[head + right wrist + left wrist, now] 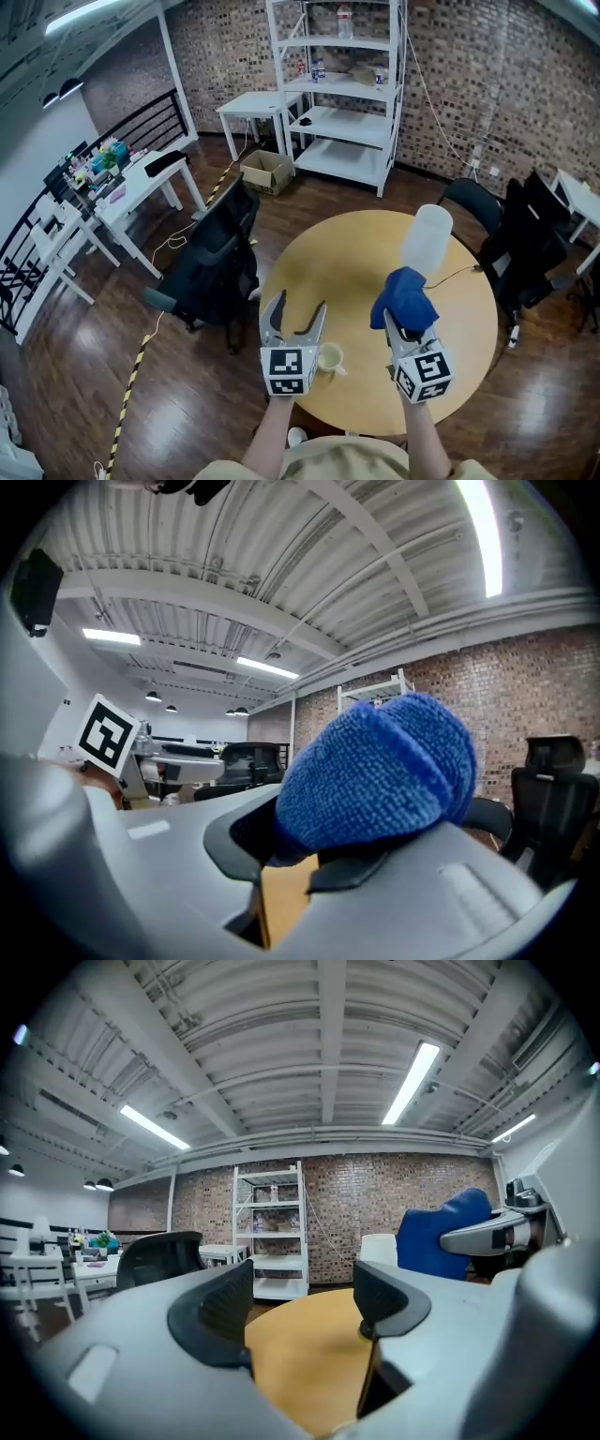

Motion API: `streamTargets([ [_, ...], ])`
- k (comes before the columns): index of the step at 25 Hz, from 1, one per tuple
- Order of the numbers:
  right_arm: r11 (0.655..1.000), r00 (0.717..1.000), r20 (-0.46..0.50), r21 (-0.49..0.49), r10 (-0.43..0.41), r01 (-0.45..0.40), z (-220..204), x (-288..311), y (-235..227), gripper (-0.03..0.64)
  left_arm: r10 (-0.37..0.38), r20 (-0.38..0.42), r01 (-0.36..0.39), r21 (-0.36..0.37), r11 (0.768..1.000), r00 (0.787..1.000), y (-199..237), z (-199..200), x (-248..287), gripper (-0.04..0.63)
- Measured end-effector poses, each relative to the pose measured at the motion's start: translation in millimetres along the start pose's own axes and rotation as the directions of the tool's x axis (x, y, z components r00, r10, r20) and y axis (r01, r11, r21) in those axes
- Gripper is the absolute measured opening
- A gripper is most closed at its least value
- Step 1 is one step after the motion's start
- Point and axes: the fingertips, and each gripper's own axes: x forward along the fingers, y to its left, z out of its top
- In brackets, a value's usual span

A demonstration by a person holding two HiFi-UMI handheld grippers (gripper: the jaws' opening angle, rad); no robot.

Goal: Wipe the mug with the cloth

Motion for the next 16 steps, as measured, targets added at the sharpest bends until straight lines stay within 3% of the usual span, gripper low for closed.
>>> streamTargets([
  [5,0.999,0.999,0.0,0.002,0.037,-0.037,2.7,-3.2,9.5,0.063,-0.009,0.001,0.009,0.024,1.0,1.0,-7.4,3.4,-1.1,0.324],
  [16,1.0,0.998,-0.062,0.026,-0.002,0.004,-19.3,-6.1,7.8,0.063,-0.029,-0.005,0.029,0.054,0.998,1.0,-20.1,1.5,-0.4,0.302],
])
